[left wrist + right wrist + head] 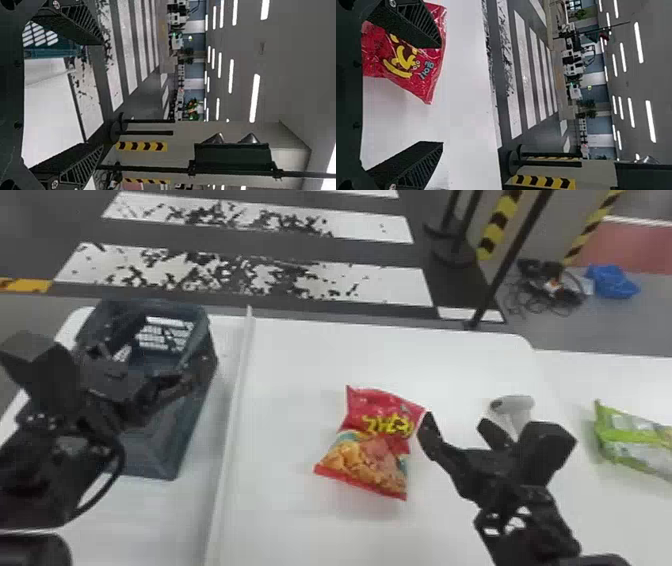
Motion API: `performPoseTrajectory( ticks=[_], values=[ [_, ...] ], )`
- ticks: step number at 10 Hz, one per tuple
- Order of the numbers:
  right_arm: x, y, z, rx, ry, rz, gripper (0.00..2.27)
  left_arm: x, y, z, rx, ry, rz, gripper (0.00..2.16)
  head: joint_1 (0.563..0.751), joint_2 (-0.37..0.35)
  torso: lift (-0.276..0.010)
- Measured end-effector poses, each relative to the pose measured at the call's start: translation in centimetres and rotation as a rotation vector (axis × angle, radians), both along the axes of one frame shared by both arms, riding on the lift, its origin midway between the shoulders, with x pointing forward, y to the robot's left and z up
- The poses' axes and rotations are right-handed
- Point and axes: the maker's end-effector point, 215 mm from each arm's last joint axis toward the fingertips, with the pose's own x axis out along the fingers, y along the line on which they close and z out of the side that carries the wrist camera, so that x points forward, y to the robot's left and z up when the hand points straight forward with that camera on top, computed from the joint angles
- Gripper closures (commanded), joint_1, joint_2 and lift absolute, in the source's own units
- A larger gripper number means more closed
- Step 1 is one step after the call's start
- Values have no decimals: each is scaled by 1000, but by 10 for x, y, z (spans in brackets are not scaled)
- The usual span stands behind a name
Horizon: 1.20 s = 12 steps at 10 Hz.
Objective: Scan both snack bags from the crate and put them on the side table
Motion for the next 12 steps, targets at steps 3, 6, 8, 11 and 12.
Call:
performPoseTrajectory(
  ticks=[3, 6, 8, 11, 12],
  values=[
    [-18, 21, -36, 207, 201, 117, 53, -21, 37, -1, -15, -35, 65, 90, 695, 10, -87],
    [-47, 47, -63, 443, 401, 209, 53, -28, 40, 1, -29, -58, 66, 90, 695, 48, -87],
    [-70, 61, -76, 600, 526, 254, 53, -29, 40, 5, -32, -78, 66, 90, 695, 73, -87],
    [-77, 68, -89, 674, 596, 272, 53, -30, 41, 1, -32, -71, 68, 90, 695, 85, -87],
    [-76, 70, -89, 688, 601, 275, 53, -30, 41, 1, -31, -70, 67, 90, 695, 88, -87]
  ],
)
